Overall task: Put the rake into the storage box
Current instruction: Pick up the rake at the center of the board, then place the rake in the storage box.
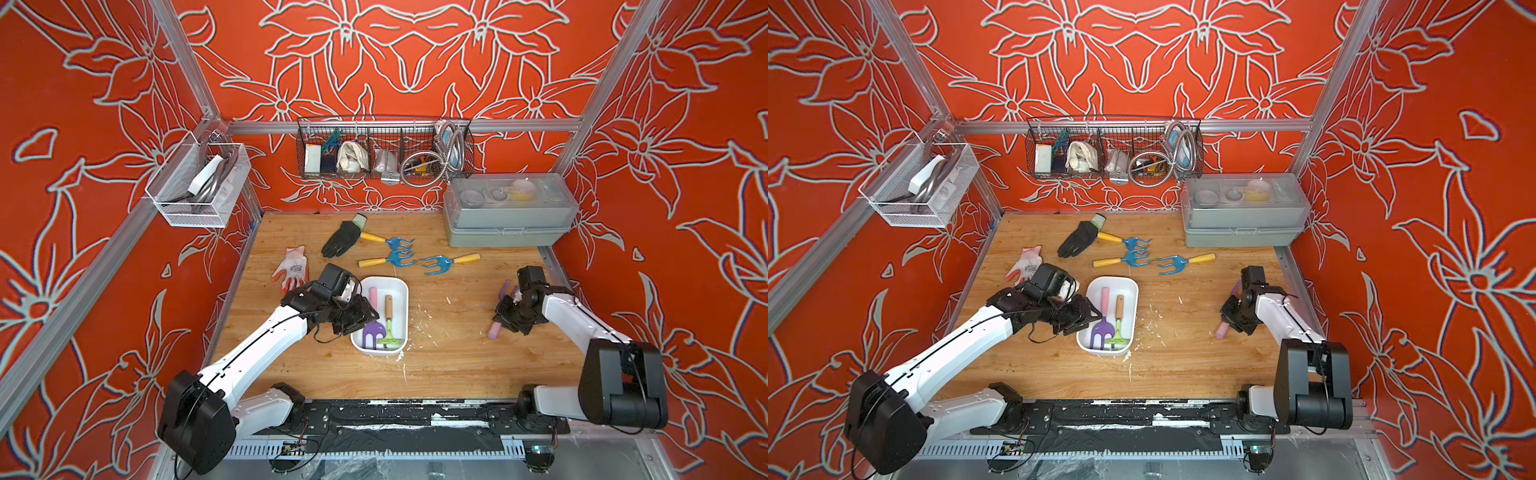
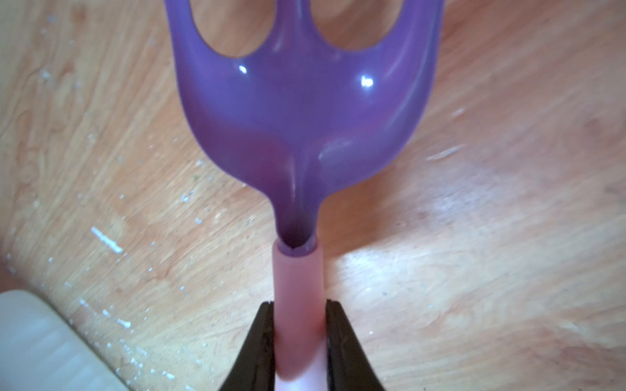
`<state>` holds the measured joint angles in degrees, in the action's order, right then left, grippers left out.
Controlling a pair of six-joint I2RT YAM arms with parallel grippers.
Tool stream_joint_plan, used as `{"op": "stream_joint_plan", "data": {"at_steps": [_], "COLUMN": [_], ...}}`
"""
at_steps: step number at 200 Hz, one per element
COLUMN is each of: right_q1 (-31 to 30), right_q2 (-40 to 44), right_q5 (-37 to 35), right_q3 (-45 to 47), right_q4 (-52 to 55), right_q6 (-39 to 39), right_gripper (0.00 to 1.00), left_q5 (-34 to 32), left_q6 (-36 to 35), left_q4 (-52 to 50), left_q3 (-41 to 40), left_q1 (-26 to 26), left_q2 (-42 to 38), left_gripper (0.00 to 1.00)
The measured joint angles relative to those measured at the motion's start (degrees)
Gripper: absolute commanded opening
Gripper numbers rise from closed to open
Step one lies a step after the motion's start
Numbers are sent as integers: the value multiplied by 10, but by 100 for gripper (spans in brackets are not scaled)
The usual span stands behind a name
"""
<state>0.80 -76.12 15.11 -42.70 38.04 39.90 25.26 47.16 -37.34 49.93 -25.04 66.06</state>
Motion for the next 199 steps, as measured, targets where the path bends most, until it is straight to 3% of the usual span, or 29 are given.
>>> {"op": "stream_joint_plan", "data": {"at_steps": [80,199], "right_q1": [-177,-369], "right_q2": [7,-114], "right_q5": [33,86], "right_q3": [-63,-257], "right_q4": [3,-23], "right_q6": [42,119], "right_gripper": [0,0], "left_q5": [0,60], "left_q6": [-11,-23], "left_q4": [-20,-41], "left_q3": [-15,-59], "left_q1": [48,183], "left_q2": [-41,-83], "left_gripper": [54,55]}}
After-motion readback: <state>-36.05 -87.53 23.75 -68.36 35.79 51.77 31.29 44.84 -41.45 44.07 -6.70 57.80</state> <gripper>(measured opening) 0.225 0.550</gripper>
